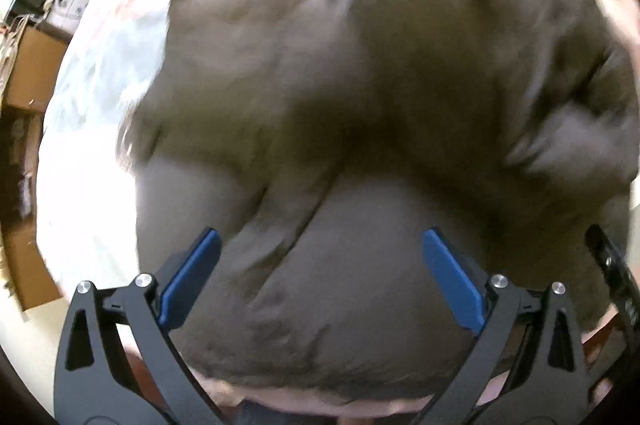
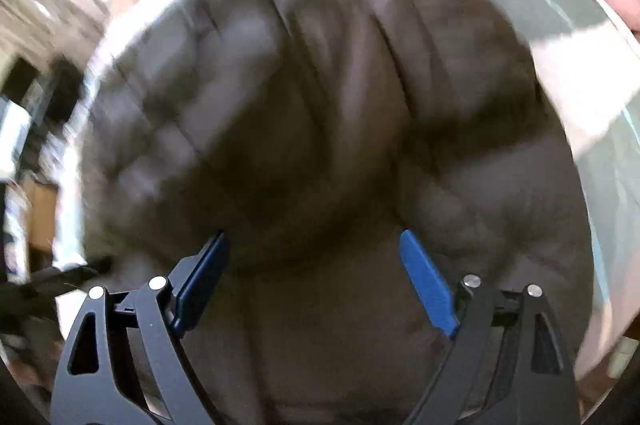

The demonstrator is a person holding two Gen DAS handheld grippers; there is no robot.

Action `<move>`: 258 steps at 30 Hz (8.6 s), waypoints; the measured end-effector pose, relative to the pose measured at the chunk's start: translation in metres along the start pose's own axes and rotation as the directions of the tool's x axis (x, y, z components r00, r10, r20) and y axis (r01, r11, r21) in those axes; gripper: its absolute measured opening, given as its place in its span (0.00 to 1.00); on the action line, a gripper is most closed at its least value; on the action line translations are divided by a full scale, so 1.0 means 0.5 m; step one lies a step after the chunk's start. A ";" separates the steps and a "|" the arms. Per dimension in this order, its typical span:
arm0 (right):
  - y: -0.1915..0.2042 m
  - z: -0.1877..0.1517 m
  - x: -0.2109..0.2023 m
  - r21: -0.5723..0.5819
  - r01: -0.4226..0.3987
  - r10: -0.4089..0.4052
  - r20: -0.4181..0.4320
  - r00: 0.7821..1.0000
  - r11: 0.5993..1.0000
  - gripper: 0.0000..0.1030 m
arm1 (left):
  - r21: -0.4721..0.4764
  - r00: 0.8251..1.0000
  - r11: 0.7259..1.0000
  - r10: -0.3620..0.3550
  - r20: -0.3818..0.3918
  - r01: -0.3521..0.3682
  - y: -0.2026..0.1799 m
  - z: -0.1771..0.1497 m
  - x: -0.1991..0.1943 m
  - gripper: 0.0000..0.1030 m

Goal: Fold large clothes

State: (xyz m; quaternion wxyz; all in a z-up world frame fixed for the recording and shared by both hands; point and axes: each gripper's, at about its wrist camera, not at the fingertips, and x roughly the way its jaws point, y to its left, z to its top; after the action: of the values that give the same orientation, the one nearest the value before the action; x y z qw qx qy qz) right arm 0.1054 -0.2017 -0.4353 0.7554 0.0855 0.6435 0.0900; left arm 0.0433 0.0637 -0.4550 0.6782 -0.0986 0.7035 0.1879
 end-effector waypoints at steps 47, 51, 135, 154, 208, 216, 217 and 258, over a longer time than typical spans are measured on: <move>-0.338 -0.002 -0.043 0.473 -0.512 0.575 0.013 0.818 0.717 0.13 | -0.329 0.685 0.669 -0.724 -0.086 0.666 0.349 0.024 0.032 0.12; -0.294 0.132 -0.154 0.354 -0.692 0.678 0.185 0.711 0.629 0.12 | -0.283 0.592 0.542 -0.796 0.130 0.791 0.408 0.152 -0.101 0.12; 0.251 0.606 -0.027 -0.376 0.095 0.065 0.393 0.917 0.922 0.79 | -0.156 0.936 0.966 -0.147 0.319 0.204 0.097 0.615 -0.142 0.96; 0.298 0.592 0.074 -0.360 0.102 0.031 0.343 0.939 0.927 0.81 | -0.099 0.950 0.983 -0.123 0.287 0.158 0.112 0.611 -0.068 0.98; 0.273 0.219 -0.483 -0.120 0.254 -0.204 0.323 0.924 0.960 0.96 | 0.104 0.914 0.980 -0.197 0.355 0.171 -0.031 0.084 -0.587 0.98; 0.312 0.186 -0.617 -0.138 0.279 -0.226 0.311 0.923 0.950 0.96 | 0.149 0.911 0.986 -0.129 0.392 0.075 -0.031 0.051 -0.724 0.98; 0.318 0.185 -0.633 -0.146 0.300 -0.243 0.315 0.918 0.943 0.96 | 0.154 0.908 0.987 -0.107 0.404 0.048 -0.032 0.047 -0.743 0.98; 0.332 0.167 -0.722 -0.137 0.278 -0.216 0.352 0.911 0.951 0.96 | 0.083 0.916 0.994 -0.094 0.390 0.067 0.013 0.088 -0.791 0.98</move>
State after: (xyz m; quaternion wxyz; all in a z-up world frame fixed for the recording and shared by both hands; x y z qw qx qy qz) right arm 0.1275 -0.1309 -0.0362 0.8628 -0.0532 0.5013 0.0368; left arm 0.1049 0.0411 -0.0624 0.8158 -0.0647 0.5543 0.1518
